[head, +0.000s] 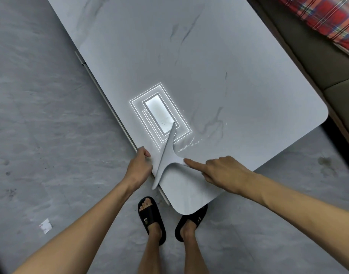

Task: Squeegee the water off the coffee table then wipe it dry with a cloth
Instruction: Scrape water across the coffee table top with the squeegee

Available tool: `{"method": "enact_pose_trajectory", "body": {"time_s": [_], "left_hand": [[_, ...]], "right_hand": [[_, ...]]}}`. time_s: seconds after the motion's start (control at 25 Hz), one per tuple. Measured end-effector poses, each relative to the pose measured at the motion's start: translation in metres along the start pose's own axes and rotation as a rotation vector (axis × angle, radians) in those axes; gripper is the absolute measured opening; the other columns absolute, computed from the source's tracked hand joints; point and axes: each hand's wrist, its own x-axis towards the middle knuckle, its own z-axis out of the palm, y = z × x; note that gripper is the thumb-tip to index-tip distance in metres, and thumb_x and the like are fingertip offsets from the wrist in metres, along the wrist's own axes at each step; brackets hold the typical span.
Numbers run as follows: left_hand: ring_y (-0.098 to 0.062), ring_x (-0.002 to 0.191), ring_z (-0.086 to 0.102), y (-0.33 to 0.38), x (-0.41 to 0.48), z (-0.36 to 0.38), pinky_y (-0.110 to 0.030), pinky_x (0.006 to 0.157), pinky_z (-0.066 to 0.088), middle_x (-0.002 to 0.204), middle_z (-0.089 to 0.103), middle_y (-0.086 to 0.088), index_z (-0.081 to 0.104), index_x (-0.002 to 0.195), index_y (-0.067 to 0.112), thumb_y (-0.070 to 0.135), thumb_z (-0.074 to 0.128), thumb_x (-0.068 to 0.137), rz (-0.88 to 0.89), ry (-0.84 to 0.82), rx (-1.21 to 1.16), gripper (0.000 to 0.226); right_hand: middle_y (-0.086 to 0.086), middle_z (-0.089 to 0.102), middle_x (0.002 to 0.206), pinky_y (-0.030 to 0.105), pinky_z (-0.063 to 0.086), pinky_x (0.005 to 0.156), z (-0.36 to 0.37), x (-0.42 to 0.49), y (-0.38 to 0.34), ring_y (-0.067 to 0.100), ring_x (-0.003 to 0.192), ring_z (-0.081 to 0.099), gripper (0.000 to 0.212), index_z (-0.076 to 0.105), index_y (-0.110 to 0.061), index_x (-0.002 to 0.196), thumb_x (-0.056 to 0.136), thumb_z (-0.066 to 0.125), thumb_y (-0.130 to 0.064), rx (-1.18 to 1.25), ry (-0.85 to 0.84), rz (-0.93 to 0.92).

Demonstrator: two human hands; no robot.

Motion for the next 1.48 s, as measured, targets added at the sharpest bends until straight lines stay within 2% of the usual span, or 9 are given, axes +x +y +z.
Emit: {"method": "enact_pose_trajectory", "body": {"time_s": [0.12,0.24,0.52,0.68,0.88,1.16,1.24,1.32,1.48], "left_hand": [[-0.017,0.058,0.044,0.008,-0.001,0.013,-0.026,0.046,0.030,0.075,0.050,-0.007,0.041,0.102,0.017,-0.006,0.039,0.078,-0.010,-0.039,0.040,0.033],[-0.016,0.061,0.047,0.012,-0.001,0.011,-0.027,0.047,0.033,0.082,0.054,-0.008,0.044,0.100,0.015,-0.003,0.040,0.082,-0.052,0.152,-0.058,0.026],[-0.025,0.077,0.053,-0.009,0.009,-0.041,-0.030,0.059,0.036,0.100,0.054,-0.005,0.046,0.103,0.013,0.000,0.046,0.082,-0.120,0.413,-0.103,0.025],[-0.021,0.060,0.048,-0.018,0.012,-0.053,-0.029,0.051,0.035,0.080,0.053,-0.003,0.044,0.104,0.016,-0.001,0.044,0.081,-0.161,0.284,-0.032,0.029],[-0.024,0.067,0.053,-0.001,0.006,-0.033,-0.029,0.055,0.037,0.076,0.045,0.009,0.045,0.103,0.017,0.001,0.042,0.082,-0.089,0.127,0.009,0.027],[-0.018,0.062,0.042,0.030,0.006,0.007,-0.029,0.050,0.030,0.078,0.049,-0.005,0.043,0.100,0.015,0.001,0.037,0.082,-0.017,-0.070,0.095,0.024],[-0.023,0.073,0.047,0.031,0.005,0.017,-0.030,0.055,0.032,0.084,0.048,-0.005,0.042,0.095,0.015,0.000,0.039,0.082,0.006,-0.094,0.140,0.020],[-0.032,0.102,0.050,0.034,0.006,0.027,-0.029,0.069,0.035,0.104,0.049,-0.012,0.044,0.095,0.012,-0.001,0.039,0.082,0.025,-0.123,0.167,0.019],[-0.032,0.131,0.034,0.038,0.008,0.037,-0.028,0.085,0.033,0.119,0.044,-0.019,0.047,0.101,0.005,-0.003,0.038,0.080,-0.017,-0.140,0.154,0.024]], "right_hand": [[-0.002,0.042,0.074,0.032,0.034,0.060,0.001,-0.037,0.023,0.023,0.065,0.042,0.065,0.003,-0.051,0.149,0.097,0.033,-0.025,0.069,-0.033,0.065],[-0.004,0.042,0.074,0.032,0.035,0.060,-0.013,-0.037,0.034,0.021,0.065,0.041,0.061,0.004,-0.052,0.148,0.099,0.033,-0.030,0.084,-0.010,0.039],[0.006,0.059,0.097,0.033,0.036,0.065,-0.056,0.094,-0.021,0.028,0.082,0.057,0.046,0.019,-0.046,0.149,0.105,0.029,-0.035,-0.029,0.086,-0.181],[0.005,0.058,0.098,0.033,0.033,0.063,-0.061,0.120,-0.016,0.029,0.083,0.058,0.046,0.018,-0.050,0.148,0.105,0.027,-0.034,-0.094,0.157,-0.138],[-0.003,0.046,0.080,0.031,0.029,0.062,-0.047,0.086,0.028,0.026,0.074,0.053,0.044,0.021,-0.055,0.144,0.104,0.026,-0.037,0.084,0.200,0.047],[-0.007,0.051,0.078,0.033,0.037,0.064,-0.006,-0.006,0.093,0.022,0.073,0.052,0.045,0.015,-0.058,0.143,0.102,0.024,-0.041,0.208,0.204,0.346],[-0.008,0.059,0.083,0.032,0.038,0.065,0.005,-0.033,0.100,0.021,0.080,0.059,0.045,0.016,-0.058,0.144,0.102,0.026,-0.041,0.244,0.199,0.408],[-0.010,0.066,0.090,0.032,0.038,0.064,0.010,-0.057,0.099,0.020,0.085,0.062,0.045,0.020,-0.057,0.143,0.102,0.027,-0.041,0.249,0.205,0.439],[-0.006,0.068,0.111,0.036,0.044,0.071,-0.008,-0.045,0.093,0.026,0.100,0.062,0.044,0.021,-0.055,0.143,0.101,0.027,-0.045,0.320,0.234,0.420]]}}
